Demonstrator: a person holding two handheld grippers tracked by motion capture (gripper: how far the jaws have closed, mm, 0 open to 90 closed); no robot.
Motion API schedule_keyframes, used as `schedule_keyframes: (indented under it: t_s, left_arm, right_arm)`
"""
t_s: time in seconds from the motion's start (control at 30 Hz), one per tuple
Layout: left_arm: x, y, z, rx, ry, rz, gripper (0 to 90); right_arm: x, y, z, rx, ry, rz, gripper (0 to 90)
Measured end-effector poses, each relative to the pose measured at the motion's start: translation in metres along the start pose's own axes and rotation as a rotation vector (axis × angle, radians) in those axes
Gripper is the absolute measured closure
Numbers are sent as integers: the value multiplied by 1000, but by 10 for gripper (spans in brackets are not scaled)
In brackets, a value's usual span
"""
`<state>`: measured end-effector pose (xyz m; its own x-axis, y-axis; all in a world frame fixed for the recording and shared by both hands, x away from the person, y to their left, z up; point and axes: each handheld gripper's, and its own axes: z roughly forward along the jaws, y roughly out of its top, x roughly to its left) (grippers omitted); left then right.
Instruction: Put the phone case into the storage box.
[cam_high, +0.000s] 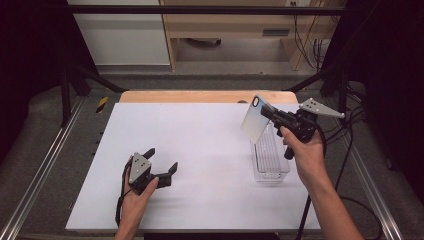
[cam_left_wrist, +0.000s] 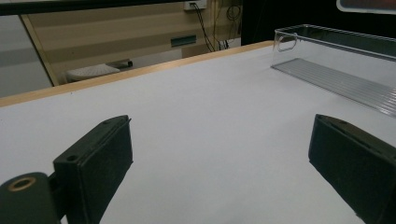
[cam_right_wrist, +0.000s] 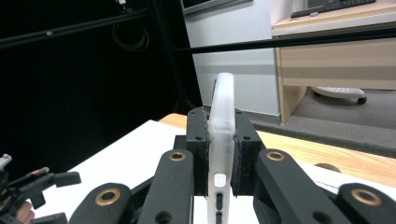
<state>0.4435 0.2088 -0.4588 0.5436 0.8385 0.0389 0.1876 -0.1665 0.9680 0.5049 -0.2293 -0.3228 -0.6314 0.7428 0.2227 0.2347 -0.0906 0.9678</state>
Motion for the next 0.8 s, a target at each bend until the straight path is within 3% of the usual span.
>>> schedule_keyframes:
  t_s: [0.53,0.8]
  left_arm:
    - [-1,-1,1,2,-2,6,57]
    - [-3,-1,2,5,-7,9,57]
  right_arm:
    - [-30,-2,-11,22,-6,-1,808]
    - [-36,-5,-12,34,-23,-24,808]
